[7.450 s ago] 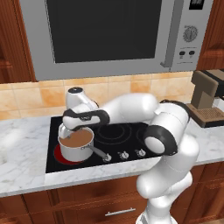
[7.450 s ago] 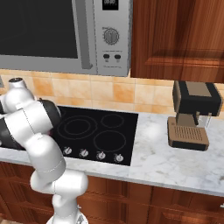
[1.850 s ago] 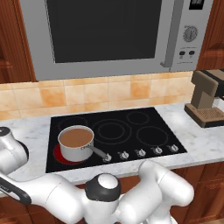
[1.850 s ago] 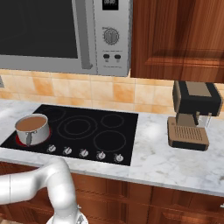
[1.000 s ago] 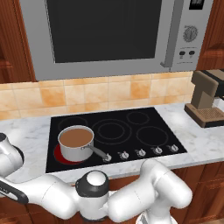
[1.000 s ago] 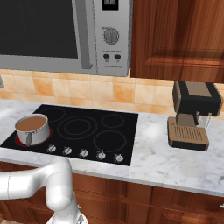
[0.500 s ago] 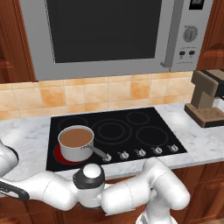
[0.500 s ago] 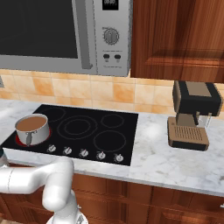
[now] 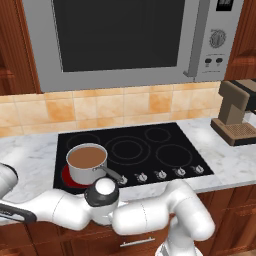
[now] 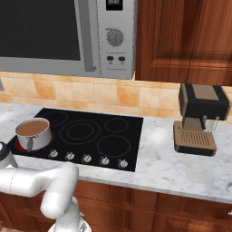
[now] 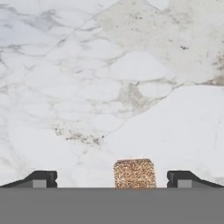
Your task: Pick up the sugar cube(s) and place them in the saucepan with hot chocolate.
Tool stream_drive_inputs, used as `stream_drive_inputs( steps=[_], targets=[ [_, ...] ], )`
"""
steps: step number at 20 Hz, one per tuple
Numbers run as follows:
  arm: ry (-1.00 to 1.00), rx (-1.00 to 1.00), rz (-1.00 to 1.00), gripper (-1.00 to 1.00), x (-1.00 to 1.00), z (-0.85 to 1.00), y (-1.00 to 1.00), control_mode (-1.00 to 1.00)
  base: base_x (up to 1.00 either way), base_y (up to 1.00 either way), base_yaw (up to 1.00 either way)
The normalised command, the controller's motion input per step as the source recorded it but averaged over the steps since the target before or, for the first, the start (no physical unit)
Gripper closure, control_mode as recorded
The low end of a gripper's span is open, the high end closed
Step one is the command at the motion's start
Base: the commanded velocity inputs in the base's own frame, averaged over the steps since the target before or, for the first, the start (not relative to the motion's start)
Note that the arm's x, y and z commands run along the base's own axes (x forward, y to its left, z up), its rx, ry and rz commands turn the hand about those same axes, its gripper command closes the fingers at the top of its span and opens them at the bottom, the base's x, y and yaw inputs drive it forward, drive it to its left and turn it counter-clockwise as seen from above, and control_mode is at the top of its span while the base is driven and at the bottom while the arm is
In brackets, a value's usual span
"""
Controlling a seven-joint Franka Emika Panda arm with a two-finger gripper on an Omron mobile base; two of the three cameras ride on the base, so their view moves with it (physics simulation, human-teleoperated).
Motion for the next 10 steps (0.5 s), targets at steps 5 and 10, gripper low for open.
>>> stream_drive_inputs(
  steps=[5, 10],
  targets=[
    [0.0, 0.0, -0.03, -1.0, -0.33, -0.02, -0.25, -1.0, 0.0, 0.0, 0.0],
    [-0.04, 0.03, -0.12, -1.0, -0.31, -0.12, -0.58, -1.0, 0.0, 0.0, 0.0]
  ],
)
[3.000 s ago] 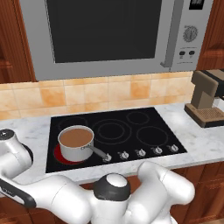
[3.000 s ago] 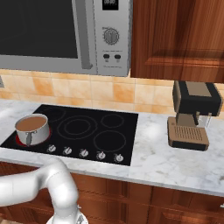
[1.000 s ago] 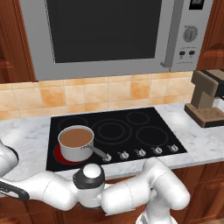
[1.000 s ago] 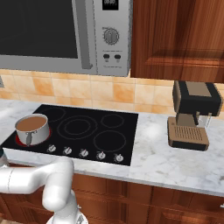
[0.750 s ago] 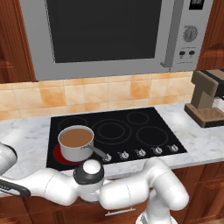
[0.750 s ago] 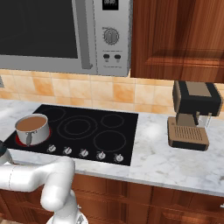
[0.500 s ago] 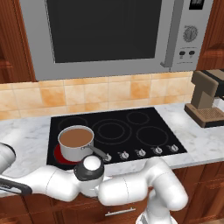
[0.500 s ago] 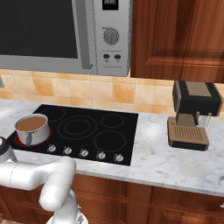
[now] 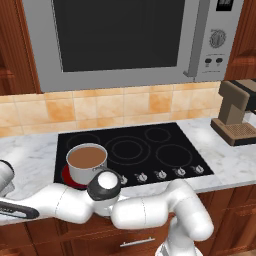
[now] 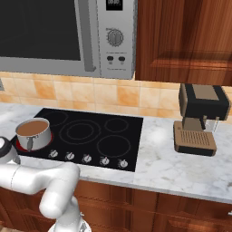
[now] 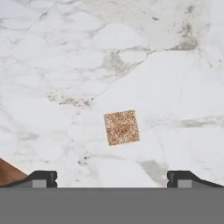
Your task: Pick up the sugar cube(s) and place them in the saucepan with hot chocolate.
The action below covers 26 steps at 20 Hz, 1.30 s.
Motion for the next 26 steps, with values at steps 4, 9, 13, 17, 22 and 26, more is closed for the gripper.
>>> stream_drive_inputs(
  steps=[4, 9, 13, 17, 22, 26],
  targets=[
    [-0.09, 0.06, -0.18, -1.0, -0.15, -0.28, -0.84, -1.0, 0.0, 0.0, 0.0],
    [-0.17, 0.11, -0.17, -1.0, 0.0, -0.49, -0.77, -1.0, 0.0, 0.0, 0.0],
    [-0.24, 0.3, -0.1, -1.0, 0.0, -0.6, -0.16, -1.0, 0.0, 0.0, 0.0],
    [-0.27, 0.47, -0.04, -1.0, 0.0, -0.48, 0.0, -1.0, 0.0, 0.0, 0.0],
    [-0.11, 0.32, 0.0, -1.0, 0.0, -0.31, -0.01, -1.0, 0.0, 0.0, 0.0],
    [0.0, 0.17, -0.01, -1.0, 0.0, -0.53, -0.19, -1.0, 0.0, 0.0, 0.0]
  ],
)
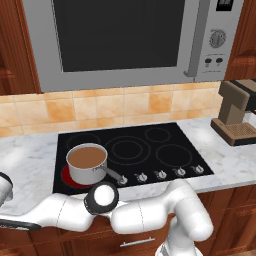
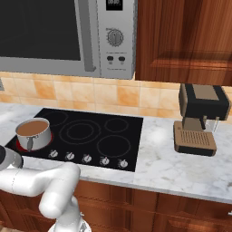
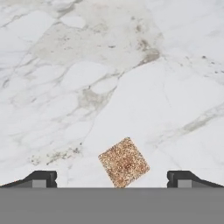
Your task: Pick up the sugar cube(s) and place them in the saucepan with hot chocolate.
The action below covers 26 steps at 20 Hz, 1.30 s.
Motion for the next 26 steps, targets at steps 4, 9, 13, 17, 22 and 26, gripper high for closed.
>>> stream_drive_inputs(
  steps=[4, 9, 13, 17, 22, 26],
  targets=[
    [0.03, 0.11, -0.04, -1.0, 0.0, -0.5, -0.34, -1.0, 0.0, 0.0, 0.0],
    [0.0, 0.09, -0.05, -1.0, 0.0, -0.34, -0.4, -1.0, 0.0, 0.0, 0.0],
    [0.0, 0.08, -0.04, -1.0, 0.0, -0.34, -0.29, -1.0, 0.0, 0.0, 0.0],
    [0.0, 0.08, 0.0, -1.0, 0.01, -0.34, -0.02, -1.0, 0.0, 0.0, 0.0],
    [0.0, 0.05, 0.0, -1.0, 0.07, -0.4, 0.0, -1.0, 0.0, 0.0, 0.0],
    [0.0, 0.01, 0.0, -1.0, 0.14, -0.29, 0.0, -1.0, 0.0, 0.0, 0.0]
  ],
)
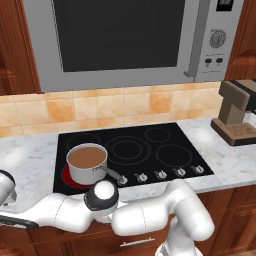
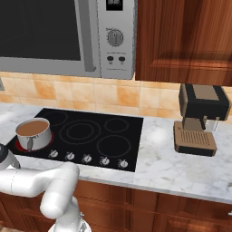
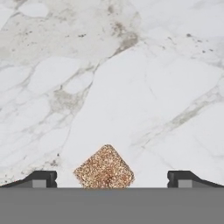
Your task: Pick up the sugar cube(s) and place them in the saucepan with hot chocolate.
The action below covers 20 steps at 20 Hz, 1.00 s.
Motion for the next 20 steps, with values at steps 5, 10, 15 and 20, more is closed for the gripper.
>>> stream_drive_inputs(
  steps=[5, 10, 15, 20],
  targets=[
    [0.0, 0.0, 0.0, -1.0, 0.28, -0.06, 0.0, -1.0, 0.0, 0.0, 0.0],
    [0.0, 0.0, 0.0, -1.0, 0.21, -0.18, 0.0, -1.0, 0.0, 0.0, 0.0],
    [0.03, 0.0, 0.0, -1.0, 0.0, -0.35, 0.0, -1.0, 0.0, 0.0, 0.0],
    [0.05, 0.0, 0.0, -1.0, 0.0, -0.35, 0.0, -1.0, 0.0, 0.0, 0.0]
  ],
)
